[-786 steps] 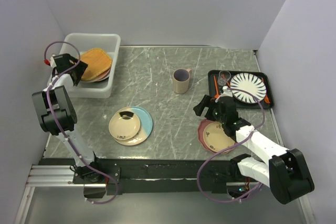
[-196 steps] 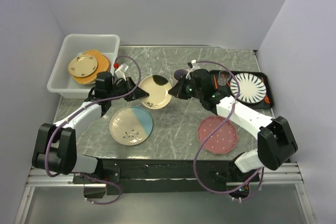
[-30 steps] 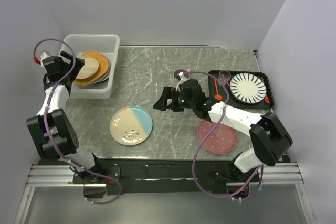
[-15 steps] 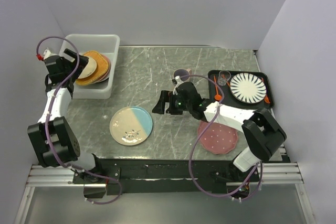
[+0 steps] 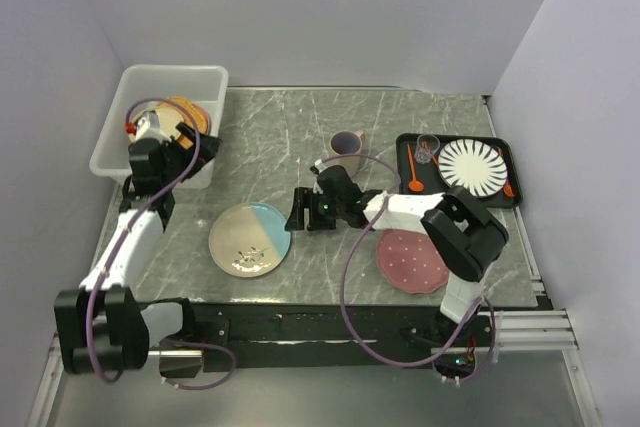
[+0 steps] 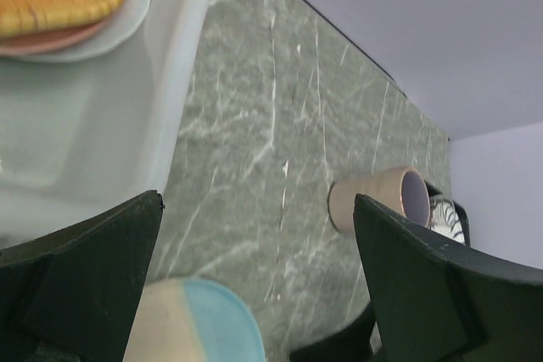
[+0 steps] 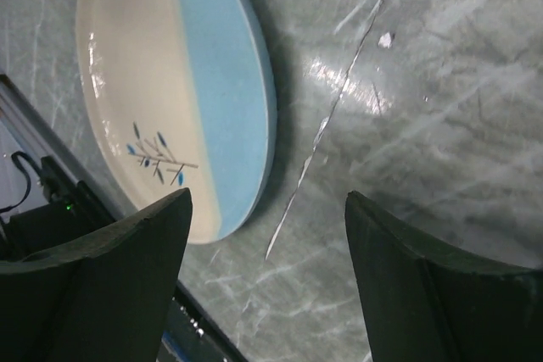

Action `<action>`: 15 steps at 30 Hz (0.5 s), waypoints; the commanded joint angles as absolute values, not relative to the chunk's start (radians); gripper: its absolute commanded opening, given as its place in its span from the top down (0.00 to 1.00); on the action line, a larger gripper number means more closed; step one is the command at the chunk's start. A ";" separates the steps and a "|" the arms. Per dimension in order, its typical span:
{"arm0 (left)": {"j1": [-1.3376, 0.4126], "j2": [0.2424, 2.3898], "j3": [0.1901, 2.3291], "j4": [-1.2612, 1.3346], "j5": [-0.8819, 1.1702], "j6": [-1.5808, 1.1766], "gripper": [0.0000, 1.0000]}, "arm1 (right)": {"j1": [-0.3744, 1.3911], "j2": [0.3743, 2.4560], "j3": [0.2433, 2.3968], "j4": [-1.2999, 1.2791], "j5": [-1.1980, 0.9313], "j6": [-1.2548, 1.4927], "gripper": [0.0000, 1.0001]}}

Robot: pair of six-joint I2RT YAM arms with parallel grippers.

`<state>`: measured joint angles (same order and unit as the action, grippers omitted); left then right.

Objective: Place the plates into the plastic bin on the countertop
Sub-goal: Pick up the plate from the center of the board.

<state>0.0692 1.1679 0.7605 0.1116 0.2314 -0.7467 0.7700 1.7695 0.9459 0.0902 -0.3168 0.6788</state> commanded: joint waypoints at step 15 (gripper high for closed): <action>0.011 0.951 0.627 0.037 0.178 -0.678 0.01 | 0.822 1.980 1.176 -0.055 -0.178 0.624 0.39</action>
<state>0.0170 0.9619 0.6319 0.0441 0.2012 -0.7147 0.7986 1.9427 1.1248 0.0582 -0.3016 0.6632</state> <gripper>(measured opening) 0.993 0.618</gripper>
